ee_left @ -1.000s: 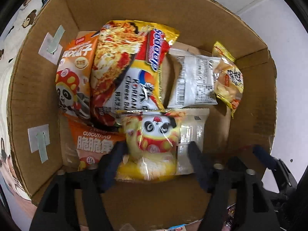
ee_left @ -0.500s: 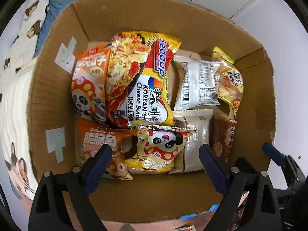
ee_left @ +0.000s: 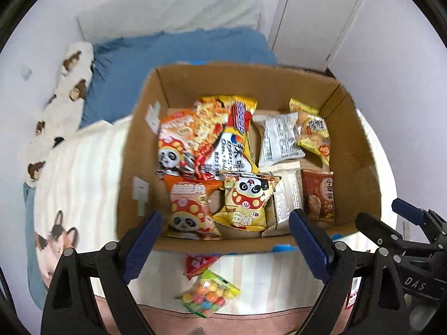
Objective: Organize snacks
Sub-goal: 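Withdraw both tools from the box toward the snacks on the bed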
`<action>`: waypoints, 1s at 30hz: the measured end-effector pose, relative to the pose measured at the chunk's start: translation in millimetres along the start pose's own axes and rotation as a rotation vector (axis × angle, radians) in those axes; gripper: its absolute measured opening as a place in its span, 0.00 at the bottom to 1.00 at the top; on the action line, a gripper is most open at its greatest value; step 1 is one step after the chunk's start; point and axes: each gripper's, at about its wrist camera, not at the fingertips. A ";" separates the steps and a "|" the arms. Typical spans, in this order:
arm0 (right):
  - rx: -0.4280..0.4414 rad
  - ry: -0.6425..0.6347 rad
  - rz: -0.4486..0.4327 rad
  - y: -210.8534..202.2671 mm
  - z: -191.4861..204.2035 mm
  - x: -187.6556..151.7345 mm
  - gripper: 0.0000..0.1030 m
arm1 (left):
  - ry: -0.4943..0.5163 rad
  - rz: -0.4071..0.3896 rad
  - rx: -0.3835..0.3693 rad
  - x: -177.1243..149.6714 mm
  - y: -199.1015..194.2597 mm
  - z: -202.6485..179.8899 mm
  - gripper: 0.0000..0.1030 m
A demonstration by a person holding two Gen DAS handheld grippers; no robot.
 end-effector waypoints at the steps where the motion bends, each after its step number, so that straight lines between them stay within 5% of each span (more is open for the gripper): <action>1: -0.001 -0.002 -0.012 -5.8 1.6 -2.2 0.93 | 0.003 -0.026 -0.002 -3.7 -9.3 0.6 0.90; 20: -0.004 -0.029 -0.193 -107.1 32.8 -39.6 0.93 | 0.021 -0.212 -0.028 -41.5 -101.0 12.6 0.90; 30: 0.119 0.106 -0.048 -63.4 25.3 -108.5 0.93 | -0.011 -0.122 0.019 -74.0 -73.1 48.2 0.90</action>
Point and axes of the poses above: each gripper's, at about its wrist camera, not at the fingertips, and y roughly the way its jaws point, z to its left, x to its top, and after that the axes turned 15 degrees about -y, right-handed
